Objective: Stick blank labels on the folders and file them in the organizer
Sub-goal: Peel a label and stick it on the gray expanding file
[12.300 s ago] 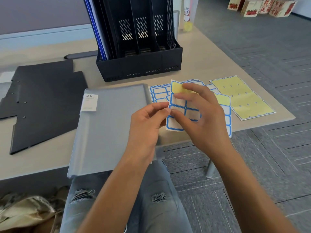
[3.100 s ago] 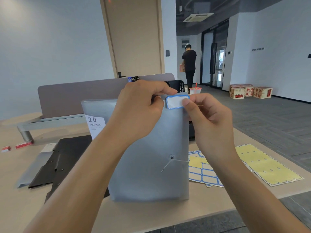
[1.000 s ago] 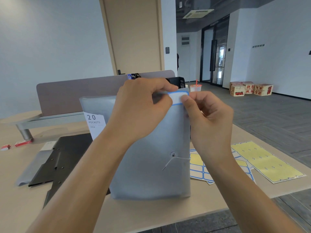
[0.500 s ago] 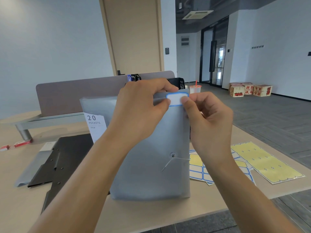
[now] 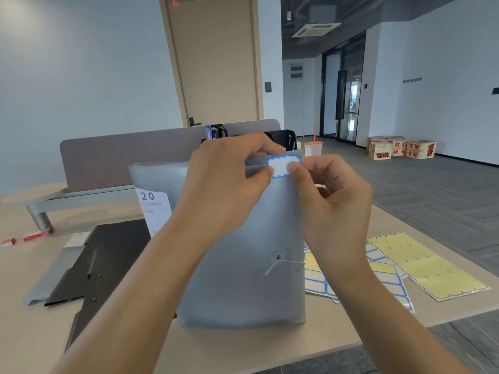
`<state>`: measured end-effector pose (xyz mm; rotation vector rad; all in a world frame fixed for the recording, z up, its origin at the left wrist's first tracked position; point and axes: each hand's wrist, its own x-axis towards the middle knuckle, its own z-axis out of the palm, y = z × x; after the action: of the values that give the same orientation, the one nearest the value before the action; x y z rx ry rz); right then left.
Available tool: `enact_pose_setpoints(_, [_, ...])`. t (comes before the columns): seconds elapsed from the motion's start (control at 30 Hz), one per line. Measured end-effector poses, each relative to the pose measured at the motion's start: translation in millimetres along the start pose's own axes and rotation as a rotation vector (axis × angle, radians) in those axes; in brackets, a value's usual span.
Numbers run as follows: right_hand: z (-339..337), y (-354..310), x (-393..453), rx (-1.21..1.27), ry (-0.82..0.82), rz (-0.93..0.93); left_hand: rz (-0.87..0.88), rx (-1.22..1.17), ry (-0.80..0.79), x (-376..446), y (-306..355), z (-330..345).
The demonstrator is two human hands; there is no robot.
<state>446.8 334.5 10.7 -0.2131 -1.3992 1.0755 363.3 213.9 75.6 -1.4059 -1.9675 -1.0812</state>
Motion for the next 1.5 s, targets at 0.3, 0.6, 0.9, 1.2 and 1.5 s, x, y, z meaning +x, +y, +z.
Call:
enact_pose_setpoints(0.3, [4, -3, -5, -0.051, 0.052, -0.038, 0.007, -0.029, 0.014, -1, 0, 0])
enact_pose_setpoints(0.6, [2, -4, -6, -0.074, 0.051, -0.063, 0.019, -0.026, 0.024, -2, 0, 0])
enact_pose_setpoints(0.9, [-8, -6, 1, 0.030, -0.027, 0.004, 0.023, -0.012, 0.035, -4, 1, 0])
enact_pose_setpoints(1.2, [-10, -13, 5, 0.069, -0.055, 0.074, -0.015, -0.003, 0.026, -5, 5, 0])
enact_pose_setpoints(1.5, [-10, -14, 2, 0.047, -0.046, 0.034, -0.028, -0.018, 0.094, -5, 7, 6])
